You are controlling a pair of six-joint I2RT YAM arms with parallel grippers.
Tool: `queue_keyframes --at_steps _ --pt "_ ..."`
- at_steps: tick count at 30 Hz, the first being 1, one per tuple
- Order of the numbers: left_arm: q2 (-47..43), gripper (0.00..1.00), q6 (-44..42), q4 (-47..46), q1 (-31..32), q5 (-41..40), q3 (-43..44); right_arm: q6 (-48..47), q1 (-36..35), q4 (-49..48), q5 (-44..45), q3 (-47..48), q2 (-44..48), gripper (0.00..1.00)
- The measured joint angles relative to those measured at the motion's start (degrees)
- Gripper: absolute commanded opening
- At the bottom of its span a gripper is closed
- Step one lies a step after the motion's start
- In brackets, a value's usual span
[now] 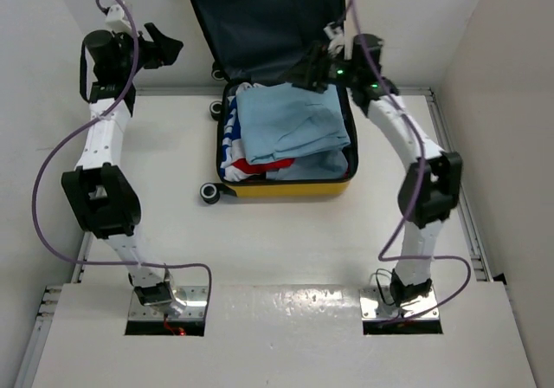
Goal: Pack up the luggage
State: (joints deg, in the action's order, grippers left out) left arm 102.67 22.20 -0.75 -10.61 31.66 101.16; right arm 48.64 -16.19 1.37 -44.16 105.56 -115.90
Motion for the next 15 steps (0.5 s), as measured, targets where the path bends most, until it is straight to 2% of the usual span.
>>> queue_keyframes --at_steps 4,9,15 --pt "6.5 0.80 7.0 -15.2 0.2 -0.9 0.4 -2.8 7.3 0.3 -0.8 -4.9 10.8 0.86" --pt "23.6 0.80 18.1 -29.2 0.8 0.1 13.2 -8.7 19.3 2.7 -1.9 -13.5 21.5 0.86" --pt "35.8 0.80 20.0 -31.8 3.5 0.0 21.9 -11.8 28.8 6.8 -4.0 -25.9 26.0 0.86"
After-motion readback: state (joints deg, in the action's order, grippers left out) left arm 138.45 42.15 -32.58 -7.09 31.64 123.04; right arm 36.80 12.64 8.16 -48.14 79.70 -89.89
